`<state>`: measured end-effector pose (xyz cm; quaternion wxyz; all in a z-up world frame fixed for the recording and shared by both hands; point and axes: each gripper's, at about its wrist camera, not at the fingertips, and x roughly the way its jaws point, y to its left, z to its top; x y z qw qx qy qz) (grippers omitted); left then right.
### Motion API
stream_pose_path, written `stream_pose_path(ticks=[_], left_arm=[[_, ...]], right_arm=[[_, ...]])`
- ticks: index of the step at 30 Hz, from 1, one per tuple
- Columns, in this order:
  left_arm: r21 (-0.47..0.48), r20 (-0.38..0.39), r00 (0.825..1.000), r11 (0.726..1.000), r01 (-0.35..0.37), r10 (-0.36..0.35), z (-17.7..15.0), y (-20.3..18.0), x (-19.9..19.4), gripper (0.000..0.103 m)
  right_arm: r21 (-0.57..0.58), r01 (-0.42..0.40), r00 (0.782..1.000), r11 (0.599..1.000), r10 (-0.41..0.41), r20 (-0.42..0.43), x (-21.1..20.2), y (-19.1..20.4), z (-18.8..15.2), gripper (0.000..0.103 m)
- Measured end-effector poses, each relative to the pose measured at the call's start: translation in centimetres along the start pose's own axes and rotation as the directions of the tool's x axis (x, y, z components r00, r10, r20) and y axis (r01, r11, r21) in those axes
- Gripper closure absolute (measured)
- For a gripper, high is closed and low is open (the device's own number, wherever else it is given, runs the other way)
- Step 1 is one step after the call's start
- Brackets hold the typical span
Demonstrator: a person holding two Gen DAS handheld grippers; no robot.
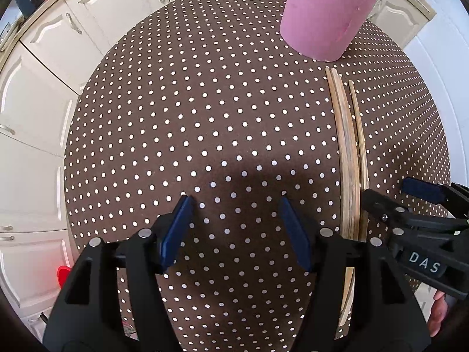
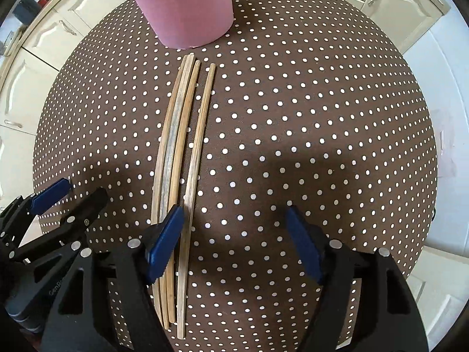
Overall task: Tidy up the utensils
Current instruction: 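Grasp a chopstick with the right tool while the left tool grasps another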
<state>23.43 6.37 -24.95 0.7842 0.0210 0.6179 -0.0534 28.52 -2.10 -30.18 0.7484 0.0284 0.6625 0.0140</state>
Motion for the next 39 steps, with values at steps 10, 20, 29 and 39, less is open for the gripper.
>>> stream_pose_path(ticks=[10,20,29,39], left_arm=[[0.002,-0.002,1.0,1.0,0.0,0.0,1.5,0.2,0.5,0.04],[-0.001,-0.015,1.0,1.0,-0.012,0.012,1.3,-0.5,0.9,0.035],[0.031,-0.015,0.999,0.999,0.044,-0.044,2.3,-3.8,0.3,0.035],[0.106,-0.037,0.999,0.994,0.023,-0.019,3.0,-8.9,0.9,0.035]], right_arm=[[-0.02,0.07,0.997,0.997,-0.07,0.015,1.0,2.1,0.9,0.043],[-0.029,0.007,0.998,1.0,-0.005,0.068,0.7,2.3,3.7,0.097],[0.04,-0.123,0.99,0.992,0.12,0.074,0.6,-0.9,4.4,0.098],[0.068,-0.217,0.975,0.974,0.212,0.07,-0.7,-9.9,2.9,0.098]])
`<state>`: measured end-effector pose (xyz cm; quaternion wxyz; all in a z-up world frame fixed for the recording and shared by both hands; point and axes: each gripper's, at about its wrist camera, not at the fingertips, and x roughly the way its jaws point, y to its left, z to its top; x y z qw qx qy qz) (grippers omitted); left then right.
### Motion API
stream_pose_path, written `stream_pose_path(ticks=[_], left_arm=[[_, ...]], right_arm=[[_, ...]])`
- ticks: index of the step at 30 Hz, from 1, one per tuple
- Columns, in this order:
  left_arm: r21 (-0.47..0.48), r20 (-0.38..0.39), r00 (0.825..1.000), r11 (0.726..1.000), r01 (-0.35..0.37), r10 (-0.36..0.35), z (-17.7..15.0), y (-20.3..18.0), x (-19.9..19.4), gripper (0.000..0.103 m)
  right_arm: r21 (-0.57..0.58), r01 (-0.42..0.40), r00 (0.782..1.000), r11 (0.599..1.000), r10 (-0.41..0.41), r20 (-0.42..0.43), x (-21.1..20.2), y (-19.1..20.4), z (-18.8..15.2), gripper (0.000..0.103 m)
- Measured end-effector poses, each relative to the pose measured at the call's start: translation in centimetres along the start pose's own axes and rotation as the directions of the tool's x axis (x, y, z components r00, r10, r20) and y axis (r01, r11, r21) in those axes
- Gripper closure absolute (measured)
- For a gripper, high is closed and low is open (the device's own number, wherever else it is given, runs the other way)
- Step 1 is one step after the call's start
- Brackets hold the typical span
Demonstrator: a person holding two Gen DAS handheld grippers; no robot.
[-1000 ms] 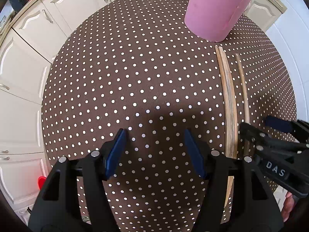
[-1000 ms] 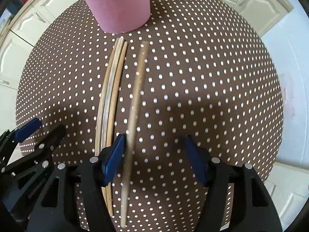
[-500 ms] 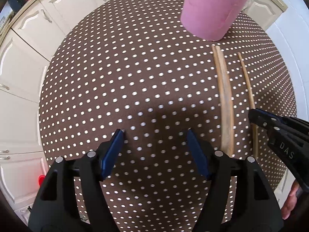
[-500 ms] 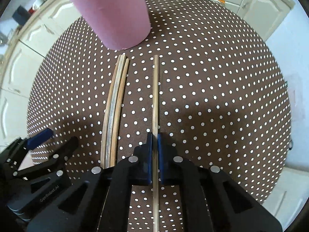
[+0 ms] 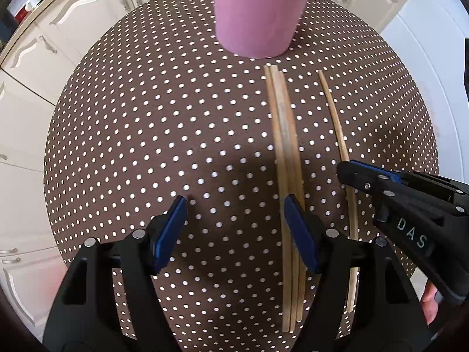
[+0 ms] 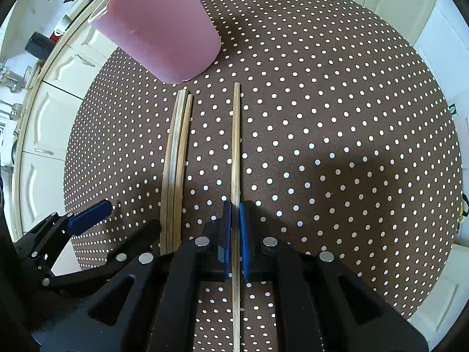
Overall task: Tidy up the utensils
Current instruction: 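Grasp a chopstick with the right tool while the left tool grasps another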
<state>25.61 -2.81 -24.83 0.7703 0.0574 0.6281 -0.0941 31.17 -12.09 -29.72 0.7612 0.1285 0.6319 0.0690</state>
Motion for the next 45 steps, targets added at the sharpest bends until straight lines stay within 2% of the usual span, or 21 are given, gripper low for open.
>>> stream_pose_path(ticks=[2,7,13,18,25,28,29,31,32,34,37,43,45], left_arm=[[0.012,-0.005,1.0,1.0,-0.014,0.015,0.3,-0.9,0.4,0.035],[0.013,0.002,0.998,0.998,-0.067,0.067,1.1,-2.8,0.6,0.027],[0.053,0.037,0.99,0.989,-0.14,0.138,2.0,-4.6,0.7,0.027],[0.02,0.046,0.989,0.99,-0.142,0.141,2.2,-5.3,0.7,0.027],[0.004,-0.043,0.987,0.988,-0.152,0.152,3.2,-5.8,1.0,0.028],[-0.069,-0.103,0.985,0.987,-0.147,0.14,4.7,-5.2,1.8,0.027],[-0.081,-0.106,0.986,0.987,-0.139,0.13,4.9,-5.1,1.8,0.029],[-0.115,-0.089,0.995,0.992,-0.051,0.041,5.2,-4.5,1.4,0.052],[-0.122,-0.075,0.996,0.991,-0.052,0.043,5.1,-4.4,1.2,0.056],[-0.125,-0.038,0.998,0.991,-0.048,0.043,5.0,-4.3,0.8,0.081],[-0.132,-0.026,0.999,0.99,-0.044,0.041,5.1,-4.0,0.5,0.095],[-0.152,-0.014,0.999,0.988,-0.031,0.029,4.8,-2.9,-0.2,0.097],[-0.151,-0.003,1.0,0.988,-0.027,0.027,4.0,-1.8,-1.1,0.097]], right_arm=[[0.0,-0.006,1.0,1.0,0.006,-0.002,-0.3,0.0,-0.2,0.098],[0.023,-0.029,1.0,0.999,0.03,-0.003,-0.7,0.0,-0.2,0.098],[0.045,-0.043,0.999,0.998,0.043,-0.002,-0.2,-1.5,0.2,0.098],[0.07,-0.062,0.998,0.996,0.063,-0.01,-0.6,-2.6,0.4,0.098],[0.128,-0.098,0.994,0.987,0.102,-0.028,-1.4,-4.9,1.2,0.098],[0.154,-0.111,0.993,0.982,0.116,-0.023,-1.7,-6.1,1.6,0.099],[0.162,-0.116,0.992,0.98,0.122,-0.027,-1.7,-6.4,1.8,0.099],[0.167,-0.118,0.992,0.979,0.124,-0.031,-1.9,-7.0,2.1,0.099],[0.16,-0.113,0.992,0.981,0.119,-0.032,-2.0,-7.2,2.2,0.099],[0.145,-0.097,0.994,0.985,0.103,-0.033,-2.3,-7.4,2.3,0.099],[0.151,-0.092,0.995,0.984,0.098,-0.033,-2.5,-7.7,2.4,0.099],[0.149,-0.088,0.995,0.985,0.093,-0.033,-3.0,-8.4,2.6,0.098],[0.151,-0.085,0.996,0.985,0.09,-0.025,-2.9,-7.5,2.2,0.098]])
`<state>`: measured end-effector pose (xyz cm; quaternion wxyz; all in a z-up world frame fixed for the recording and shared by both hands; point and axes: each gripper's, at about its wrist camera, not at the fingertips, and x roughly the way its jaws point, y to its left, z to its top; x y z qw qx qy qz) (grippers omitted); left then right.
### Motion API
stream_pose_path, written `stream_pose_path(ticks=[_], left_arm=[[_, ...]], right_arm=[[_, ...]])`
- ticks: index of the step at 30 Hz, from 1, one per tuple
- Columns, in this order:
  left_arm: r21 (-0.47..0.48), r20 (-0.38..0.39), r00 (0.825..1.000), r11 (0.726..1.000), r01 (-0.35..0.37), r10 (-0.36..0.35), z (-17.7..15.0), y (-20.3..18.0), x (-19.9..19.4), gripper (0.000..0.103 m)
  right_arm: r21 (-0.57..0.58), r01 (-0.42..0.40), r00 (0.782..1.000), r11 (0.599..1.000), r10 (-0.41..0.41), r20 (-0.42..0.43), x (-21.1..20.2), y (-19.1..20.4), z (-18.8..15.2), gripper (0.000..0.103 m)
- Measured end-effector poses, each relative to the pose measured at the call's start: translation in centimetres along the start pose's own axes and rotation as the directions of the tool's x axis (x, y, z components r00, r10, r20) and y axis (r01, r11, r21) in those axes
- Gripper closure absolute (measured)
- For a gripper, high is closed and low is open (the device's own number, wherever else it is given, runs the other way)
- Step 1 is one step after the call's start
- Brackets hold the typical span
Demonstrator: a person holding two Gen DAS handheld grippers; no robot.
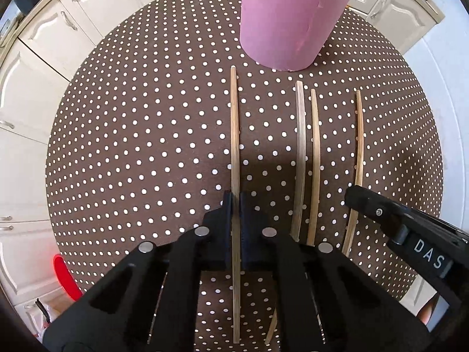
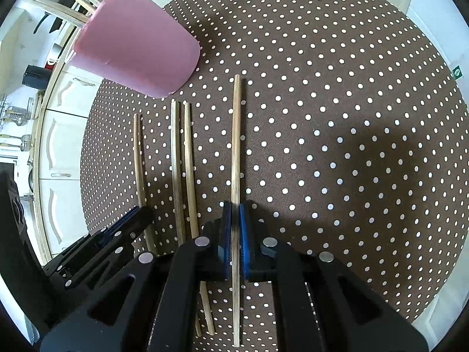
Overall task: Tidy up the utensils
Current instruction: 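Grasp a chopstick with the right tool while the left tool grasps another, then lift both held chopsticks upright and carry them over the pink cup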
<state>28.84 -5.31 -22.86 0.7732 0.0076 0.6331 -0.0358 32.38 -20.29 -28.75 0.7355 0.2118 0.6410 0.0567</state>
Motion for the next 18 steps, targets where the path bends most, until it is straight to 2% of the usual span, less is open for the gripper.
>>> stream_pose_path(ticks=[2,6,7,12,18], left_arm=[[-0.007,0.019,1.0,1.0,0.024,-0.024,-0.4,0.8,-1.1,0.097],[-0.013,0.051,0.998,1.0,0.026,-0.025,-0.5,1.8,-2.8,0.097],[-0.016,0.062,0.998,1.0,0.025,-0.023,-1.5,2.7,-4.1,0.097],[-0.036,0.107,0.994,0.999,0.028,-0.024,-1.3,4.0,-6.8,0.097],[-0.063,0.198,0.98,0.997,0.043,-0.03,-0.7,5.7,-11.1,0.097]], right_arm=[[-0.006,-0.019,1.0,1.0,0.019,0.012,0.0,0.6,-0.4,0.098],[-0.024,-0.02,0.999,1.0,0.021,0.037,-0.9,1.8,-0.5,0.098],[-0.025,-0.021,0.999,0.999,0.022,0.047,-1.3,1.9,-0.5,0.098],[-0.045,-0.016,0.995,0.999,0.021,0.1,-3.2,2.9,-0.2,0.098],[-0.07,-0.015,0.983,0.997,0.028,0.181,-6.6,3.3,-0.1,0.098]])
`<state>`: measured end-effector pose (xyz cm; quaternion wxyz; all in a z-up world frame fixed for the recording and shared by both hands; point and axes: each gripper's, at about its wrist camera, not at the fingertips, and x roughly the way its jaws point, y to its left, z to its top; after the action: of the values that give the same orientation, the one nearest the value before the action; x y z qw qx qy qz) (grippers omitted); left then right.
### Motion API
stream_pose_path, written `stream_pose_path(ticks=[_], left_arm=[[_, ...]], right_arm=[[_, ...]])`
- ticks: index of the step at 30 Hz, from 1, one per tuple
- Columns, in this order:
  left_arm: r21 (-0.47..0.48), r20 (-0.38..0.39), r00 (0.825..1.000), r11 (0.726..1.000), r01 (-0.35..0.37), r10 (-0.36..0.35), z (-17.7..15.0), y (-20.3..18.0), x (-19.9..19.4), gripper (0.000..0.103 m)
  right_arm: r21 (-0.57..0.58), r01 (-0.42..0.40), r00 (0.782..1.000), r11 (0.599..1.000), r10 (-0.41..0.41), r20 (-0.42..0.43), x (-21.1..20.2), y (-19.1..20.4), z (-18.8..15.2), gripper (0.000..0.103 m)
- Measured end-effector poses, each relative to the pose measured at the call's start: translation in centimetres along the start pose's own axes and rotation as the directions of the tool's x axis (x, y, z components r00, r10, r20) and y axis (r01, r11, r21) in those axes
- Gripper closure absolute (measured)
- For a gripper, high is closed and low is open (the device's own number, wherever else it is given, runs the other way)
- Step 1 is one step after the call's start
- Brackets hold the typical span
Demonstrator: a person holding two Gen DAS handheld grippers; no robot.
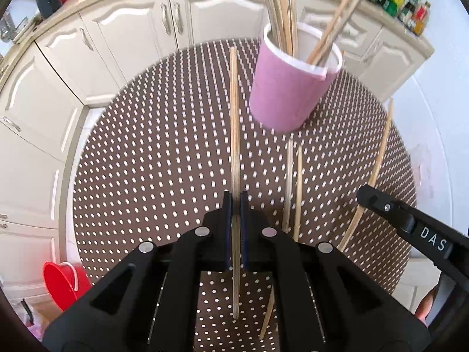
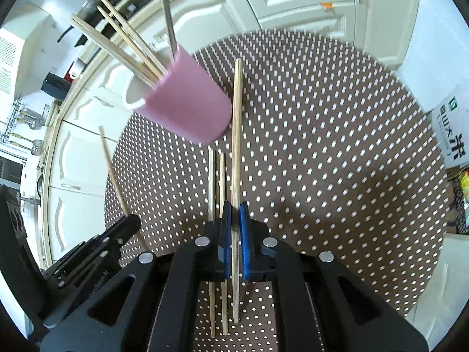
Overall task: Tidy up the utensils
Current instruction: 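Lift both held chopsticks upright and carry them over the pink cup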
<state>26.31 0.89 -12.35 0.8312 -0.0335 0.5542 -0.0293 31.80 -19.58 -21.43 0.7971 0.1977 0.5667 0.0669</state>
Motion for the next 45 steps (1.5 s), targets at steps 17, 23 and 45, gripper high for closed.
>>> stream_pose_path(ticks=[17,23,45], left_arm=[[-0.004,0.227,0.973,0.999,0.044,-0.042,0.2,-0.9,-6.6,0.097],[0.022,0.251,0.965,0.997,0.075,-0.078,2.1,-1.6,-7.8,0.097],[0.05,0.314,0.938,0.99,0.135,-0.144,8.5,-2.1,-10.5,0.097]], right_arm=[[-0.066,-0.056,0.979,0.996,0.067,0.19,-7.6,1.5,2.6,0.098],[-0.103,-0.074,0.96,0.992,0.099,0.263,-10.6,2.7,4.0,0.098],[-0.149,-0.076,0.911,0.986,0.129,0.391,-13.3,5.6,8.8,0.098]])
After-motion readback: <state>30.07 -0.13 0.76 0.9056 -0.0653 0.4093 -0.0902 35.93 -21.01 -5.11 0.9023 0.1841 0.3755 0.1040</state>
